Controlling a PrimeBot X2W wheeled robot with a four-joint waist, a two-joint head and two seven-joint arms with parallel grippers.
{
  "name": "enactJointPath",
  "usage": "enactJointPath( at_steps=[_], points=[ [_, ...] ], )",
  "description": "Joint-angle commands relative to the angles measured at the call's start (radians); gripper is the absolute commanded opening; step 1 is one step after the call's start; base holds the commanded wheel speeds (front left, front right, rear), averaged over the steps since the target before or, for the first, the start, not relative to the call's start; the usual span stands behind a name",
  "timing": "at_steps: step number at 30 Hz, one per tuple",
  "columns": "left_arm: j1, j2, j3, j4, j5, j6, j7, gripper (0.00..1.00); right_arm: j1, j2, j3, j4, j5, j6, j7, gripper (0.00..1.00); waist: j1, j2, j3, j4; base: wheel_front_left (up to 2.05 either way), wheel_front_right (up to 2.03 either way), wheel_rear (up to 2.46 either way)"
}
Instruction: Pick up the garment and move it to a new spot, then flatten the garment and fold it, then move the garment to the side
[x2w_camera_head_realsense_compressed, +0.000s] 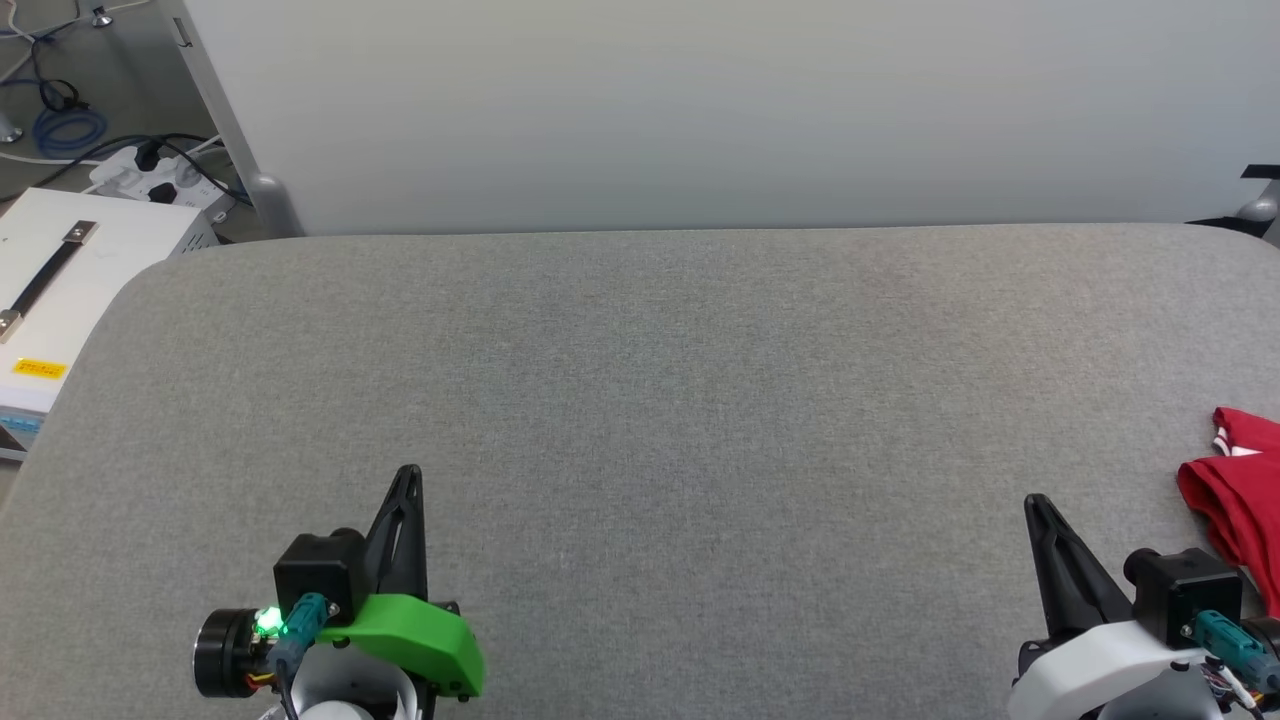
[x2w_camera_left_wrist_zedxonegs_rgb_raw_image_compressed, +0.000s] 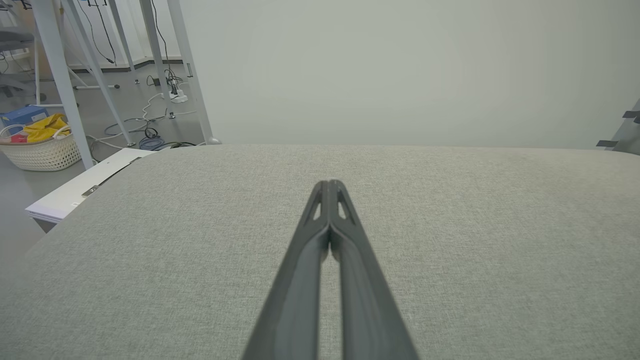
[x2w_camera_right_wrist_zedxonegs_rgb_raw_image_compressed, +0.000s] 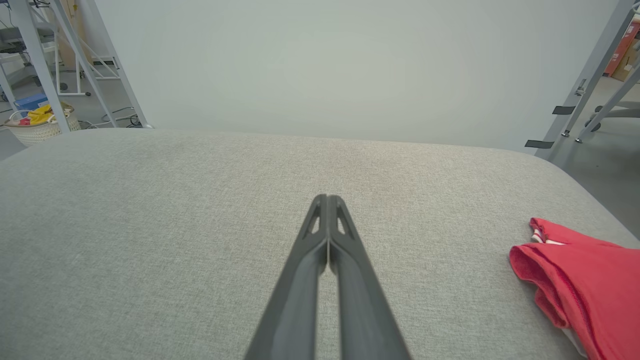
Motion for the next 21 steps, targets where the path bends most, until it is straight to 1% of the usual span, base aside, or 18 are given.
enactJointPath(
  at_steps=[1, 21],
  points=[
    [0.003, -0.009, 0.010, -0.009, 0.018, -0.011, 0.008, 0.00, -0.025, 0.000, 0.003, 0.007, -0.014, 0.000, -0.002, 0.00, 0.0000, 0.0000, 0.000, 0.000, 0.00, 0.00, 0.00],
    [0.003, -0.036, 0.056, -0.031, 0.076, -0.033, 0.047, 0.00, -0.060, -0.001, 0.007, 0.044, -0.036, -0.001, -0.003, 0.00, 0.0000, 0.0000, 0.002, 0.002, 0.00, 0.00, 0.00]
  ],
)
